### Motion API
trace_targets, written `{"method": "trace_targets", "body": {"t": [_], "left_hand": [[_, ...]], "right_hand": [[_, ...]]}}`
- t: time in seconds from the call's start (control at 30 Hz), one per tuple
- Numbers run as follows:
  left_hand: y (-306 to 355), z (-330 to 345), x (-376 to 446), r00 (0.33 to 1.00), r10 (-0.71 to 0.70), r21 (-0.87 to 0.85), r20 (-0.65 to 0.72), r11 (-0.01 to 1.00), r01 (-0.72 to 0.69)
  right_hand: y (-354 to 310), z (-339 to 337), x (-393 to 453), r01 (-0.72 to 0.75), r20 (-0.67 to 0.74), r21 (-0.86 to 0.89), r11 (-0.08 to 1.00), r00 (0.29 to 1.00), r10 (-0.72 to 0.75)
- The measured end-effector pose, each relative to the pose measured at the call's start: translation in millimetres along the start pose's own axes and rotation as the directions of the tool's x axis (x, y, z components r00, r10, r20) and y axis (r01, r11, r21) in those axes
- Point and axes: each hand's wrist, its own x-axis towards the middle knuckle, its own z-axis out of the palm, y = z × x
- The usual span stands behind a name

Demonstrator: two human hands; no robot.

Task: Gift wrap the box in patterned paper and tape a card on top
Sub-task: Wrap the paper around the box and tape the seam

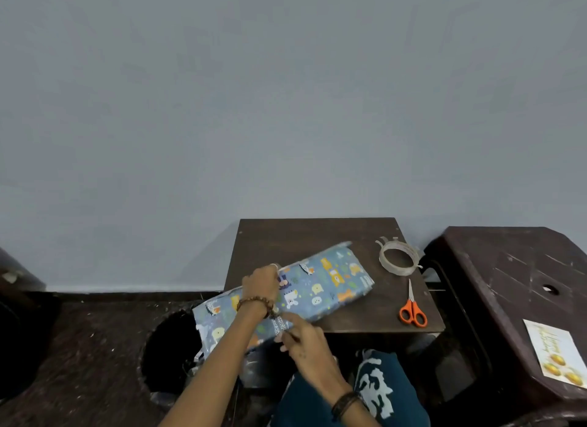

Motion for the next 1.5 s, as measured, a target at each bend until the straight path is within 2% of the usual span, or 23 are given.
{"method": "trace_targets", "body": {"t": [0.1,0.2,0.23,0.3,0.37,0.43,0.5,0.6,0.67,0.73,0.8,0.83,0.9,1.0,1.1,1.23,1.3,1.4,1.5], "left_hand": [[1.3,20.6,-7.1,0.99,0.136,0.207,0.047,0.968,-0.143],[1.2,34.0,-12.4,0.983,0.185,0.303,-0.004,0.937,-0.175],[2.3,35.4,-13.1,0.981,0.196,0.311,-0.012,0.933,-0.183],[3.7,36.5,-14.3,0.976,0.219,0.301,-0.007,0.931,-0.207],[2.3,38.5,-14.6,0.97,0.244,0.288,-0.015,0.93,-0.229],[-0.3,39.9,-13.6,0.964,0.263,0.298,-0.027,0.923,-0.243],[-3.1,40.4,-14.0,0.964,0.262,0.315,-0.039,0.919,-0.237],[-3.6,42.6,-16.6,0.957,0.287,0.329,-0.043,0.908,-0.258],[-4.5,42.7,-24.3,0.922,0.35,0.322,-0.165,0.903,-0.285],[-13.7,53.7,-31.5,0.855,0.434,0.348,-0.284,0.878,-0.33],[-21.0,59.8,-44.1,0.826,0.447,0.352,-0.344,0.877,-0.328],[-22.9,59.5,-48.8,0.831,0.415,0.328,-0.371,0.895,-0.302],[-27.7,52.8,-54.6,0.889,0.28,0.228,-0.363,0.952,-0.206],[-44.5,40.6,-52.1,0.934,0.072,0.177,-0.349,0.984,-0.01],[-59.0,36.7,-51.7,0.928,-0.016,0.178,-0.371,0.98,0.088],[-68.1,30.6,-48.4,0.911,-0.209,0.066,-0.356,0.967,0.247],[-70.9,30.8,-45.7,0.897,-0.243,0.056,-0.369,0.958,0.282],[-65.0,35.9,-45.4,0.879,-0.243,-0.024,-0.411,0.966,0.256],[-54.8,35.1,-46.4,0.906,-0.256,-0.026,-0.337,0.965,0.263]], "right_hand": [[0.1,-19.7,0.1,0.059,-0.174,-0.163,0.985,0.981,-0.088],[1.9,-45.6,5.8,0.131,-0.324,-0.317,0.939,0.916,-0.237],[7.3,-52.3,14.3,0.157,-0.318,-0.403,0.902,0.9,-0.299],[17.5,-60.3,35.0,0.197,-0.167,-0.559,0.806,0.925,-0.342],[21.8,-64.6,55.8,0.229,-0.006,-0.631,0.741,0.954,-0.3],[23.2,-67.9,70.6,0.227,0.082,-0.623,0.748,0.971,-0.227],[26.0,-68.4,74.0,0.205,0.099,-0.559,0.804,0.978,-0.181],[36.2,-64.7,68.7,0.216,0.027,-0.524,0.824,0.971,-0.238],[36.9,-64.5,68.1,0.221,0.017,-0.52,0.825,0.968,-0.249],[37.5,-64.5,70.2,0.221,0.015,-0.512,0.83,0.968,-0.249],[38.5,-63.9,71.4,0.227,0.012,-0.511,0.829,0.966,-0.256],[39.3,-63.2,71.4,0.229,0.006,-0.511,0.828,0.965,-0.263],[39.7,-62.9,71.6,0.234,0.007,-0.507,0.83,0.964,-0.267],[41.9,-63.2,72.2,0.228,0.001,-0.502,0.835,0.965,-0.263],[45.4,-63.6,71.1,0.228,0.005,-0.509,0.83,0.965,-0.262],[46.2,-64.6,68.1,0.196,-0.031,-0.489,0.85,0.97,-0.241],[49.2,-65.9,67.4,0.187,-0.049,-0.476,0.859,0.97,-0.239],[51.4,-66.0,66.8,0.186,-0.065,-0.488,0.852,0.967,-0.248],[50.2,-64.7,66.0,0.2,-0.066,-0.474,0.858,0.963,-0.261]]}}
